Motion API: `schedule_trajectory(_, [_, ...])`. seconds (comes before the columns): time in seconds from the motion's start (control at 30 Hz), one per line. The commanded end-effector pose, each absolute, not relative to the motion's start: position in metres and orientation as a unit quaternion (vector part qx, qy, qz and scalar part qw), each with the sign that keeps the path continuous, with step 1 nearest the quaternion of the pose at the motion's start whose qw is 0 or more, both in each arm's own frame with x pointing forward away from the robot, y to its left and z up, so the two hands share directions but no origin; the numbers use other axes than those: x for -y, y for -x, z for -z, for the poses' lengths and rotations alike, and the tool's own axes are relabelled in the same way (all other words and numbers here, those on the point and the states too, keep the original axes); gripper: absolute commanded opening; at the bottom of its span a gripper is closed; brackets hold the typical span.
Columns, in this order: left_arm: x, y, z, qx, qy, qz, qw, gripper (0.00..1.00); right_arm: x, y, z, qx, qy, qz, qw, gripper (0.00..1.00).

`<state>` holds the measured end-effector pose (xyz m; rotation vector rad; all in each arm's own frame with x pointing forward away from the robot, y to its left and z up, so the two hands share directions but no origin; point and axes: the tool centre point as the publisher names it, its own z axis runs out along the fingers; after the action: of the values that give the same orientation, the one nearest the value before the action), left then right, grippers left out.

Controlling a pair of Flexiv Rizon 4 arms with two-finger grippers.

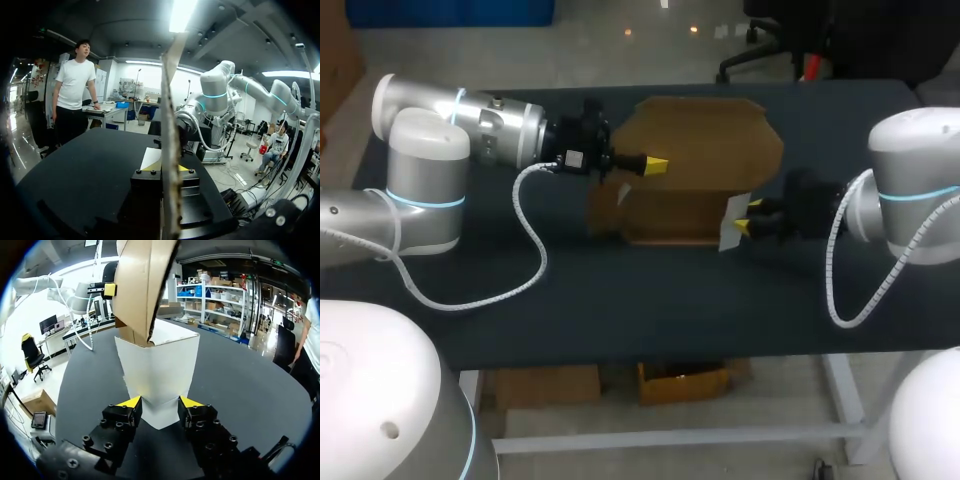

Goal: Assemble the packaging by folding the flat box into shape, placing the metal phone stand inside, and closing the box properly

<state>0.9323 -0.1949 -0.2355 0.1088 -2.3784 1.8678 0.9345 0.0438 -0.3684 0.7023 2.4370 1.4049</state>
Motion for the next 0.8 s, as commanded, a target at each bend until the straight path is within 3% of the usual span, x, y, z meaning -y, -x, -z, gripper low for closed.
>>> schedule_trajectory(0.03, [0.1965, -0.9325, 0.238, 0.785, -0.035, -0.615, 0.059, 0.0, -0.0524, -0.9322, 0.3674, -0.832, -0.246, -0.479, 0.13, 0.44])
schedule_trajectory(0.8, [0.1965, -0.9325, 0.238, 0.785, -0.035, -0.615, 0.059, 0.0, -0.0485, -0.9325, 0.3681, -0.814, -0.295, -0.476, 0.154, 0.44])
